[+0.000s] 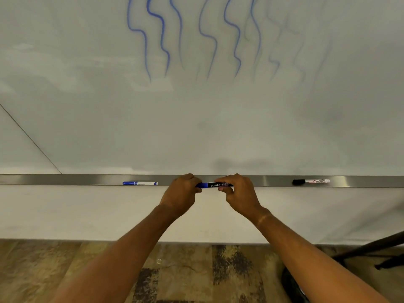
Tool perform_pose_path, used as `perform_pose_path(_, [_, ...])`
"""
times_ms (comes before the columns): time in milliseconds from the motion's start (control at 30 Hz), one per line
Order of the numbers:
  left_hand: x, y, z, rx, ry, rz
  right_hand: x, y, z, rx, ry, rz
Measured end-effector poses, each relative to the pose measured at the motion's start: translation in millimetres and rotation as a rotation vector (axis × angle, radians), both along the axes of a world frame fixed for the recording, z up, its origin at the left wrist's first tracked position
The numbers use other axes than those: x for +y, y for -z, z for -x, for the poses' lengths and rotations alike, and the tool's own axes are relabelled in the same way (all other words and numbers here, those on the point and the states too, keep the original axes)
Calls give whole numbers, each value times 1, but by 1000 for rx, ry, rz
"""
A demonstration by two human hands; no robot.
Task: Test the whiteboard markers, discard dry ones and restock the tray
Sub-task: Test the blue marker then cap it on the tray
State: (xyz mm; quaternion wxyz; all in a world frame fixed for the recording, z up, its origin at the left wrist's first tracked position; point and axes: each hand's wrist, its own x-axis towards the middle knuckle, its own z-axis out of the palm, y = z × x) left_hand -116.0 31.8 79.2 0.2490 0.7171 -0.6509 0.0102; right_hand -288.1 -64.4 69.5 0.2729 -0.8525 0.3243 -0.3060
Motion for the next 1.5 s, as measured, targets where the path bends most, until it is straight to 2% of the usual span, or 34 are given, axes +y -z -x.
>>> perform_pose_path(500, [-1,10,15,63,-40,-35,-1,22,3,-96,5,126])
perform_pose_path(733, [3,20,20,32,-82,-64,-9,24,9,37,-102,134])
perform_pose_path(1067, [13,23,7,-42,-170,-57,-7,33,-1,99,-154,100])
perform_pose_path(1333, [29,25,-23,-41,-228,-65,0,29,-40,146,-223,151])
perform_pose_path(1500, [42,31,-64,-37,-260,-95,10,32,-83,190,-241,109])
